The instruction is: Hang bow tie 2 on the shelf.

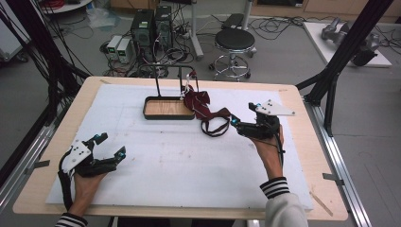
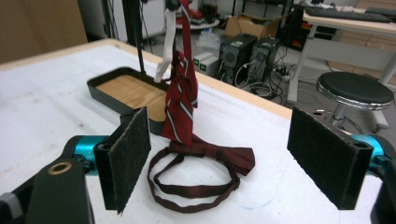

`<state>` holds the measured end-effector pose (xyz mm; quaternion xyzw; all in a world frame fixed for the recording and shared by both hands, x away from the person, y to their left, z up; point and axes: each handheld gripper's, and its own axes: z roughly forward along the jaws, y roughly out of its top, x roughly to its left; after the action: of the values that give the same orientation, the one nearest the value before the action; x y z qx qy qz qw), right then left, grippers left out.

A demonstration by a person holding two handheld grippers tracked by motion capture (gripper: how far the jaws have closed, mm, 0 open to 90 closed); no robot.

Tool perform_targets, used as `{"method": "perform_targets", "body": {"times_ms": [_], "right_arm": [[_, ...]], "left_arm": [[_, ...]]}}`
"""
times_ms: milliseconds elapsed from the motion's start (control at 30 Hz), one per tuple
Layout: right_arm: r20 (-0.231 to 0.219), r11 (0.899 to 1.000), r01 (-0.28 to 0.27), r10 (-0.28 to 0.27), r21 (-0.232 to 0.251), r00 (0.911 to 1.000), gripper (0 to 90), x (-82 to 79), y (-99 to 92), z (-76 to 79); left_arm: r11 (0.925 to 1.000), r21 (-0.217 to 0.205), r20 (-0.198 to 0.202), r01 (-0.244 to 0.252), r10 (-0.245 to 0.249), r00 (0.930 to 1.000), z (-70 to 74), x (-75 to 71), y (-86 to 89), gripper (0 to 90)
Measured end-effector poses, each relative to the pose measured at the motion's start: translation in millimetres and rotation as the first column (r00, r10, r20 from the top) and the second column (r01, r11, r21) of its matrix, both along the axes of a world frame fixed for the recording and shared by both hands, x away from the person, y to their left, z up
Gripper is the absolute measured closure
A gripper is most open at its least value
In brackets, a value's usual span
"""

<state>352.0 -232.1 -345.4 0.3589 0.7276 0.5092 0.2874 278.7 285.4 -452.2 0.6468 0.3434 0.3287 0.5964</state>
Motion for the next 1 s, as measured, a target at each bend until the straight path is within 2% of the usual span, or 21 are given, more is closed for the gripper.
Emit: {"method": "perform_targets", "body": {"times_ms": [300, 433, 700, 800, 1000], "right_arm": [[-0.043, 0.999, -0.007, 0.005, -0.052, 0.9991, 20.5, 18.5, 9.0, -4.0], [-0.067, 0.995, -0.022, 0.016, -0.096, 0.9976, 21.7, 30.0, 11.2, -4.9], [-0.104, 0.989, -0.044, 0.029, -0.144, 0.9941, 21.6, 53.3, 14.9, -0.2], [-0.101, 0.991, -0.033, 0.020, -0.128, 0.9946, 21.6, 58.7, 13.4, -2.0], [-0.145, 0.991, -0.020, 0.001, -0.130, 0.9894, 21.6, 69.4, 8.2, -12.1]], "left_arm": [[1.0000, 0.002, 0.009, -0.005, 0.005, 1.0000, -0.1, -0.8, -0.7, 12.5], [1.0000, 0.006, 0.006, -0.005, 0.005, 1.0000, 0.0, -0.5, -0.7, 13.0], [1.0000, 0.005, 0.004, -0.005, 0.005, 1.0000, 0.0, -0.4, -1.0, 13.0], [1.0000, 0.004, 0.005, -0.006, 0.006, 1.0000, 0.1, -0.3, -0.7, 13.0], [1.0000, 0.005, 0.004, -0.006, 0.006, 1.0000, 0.1, -0.3, -0.7, 13.0]]}}
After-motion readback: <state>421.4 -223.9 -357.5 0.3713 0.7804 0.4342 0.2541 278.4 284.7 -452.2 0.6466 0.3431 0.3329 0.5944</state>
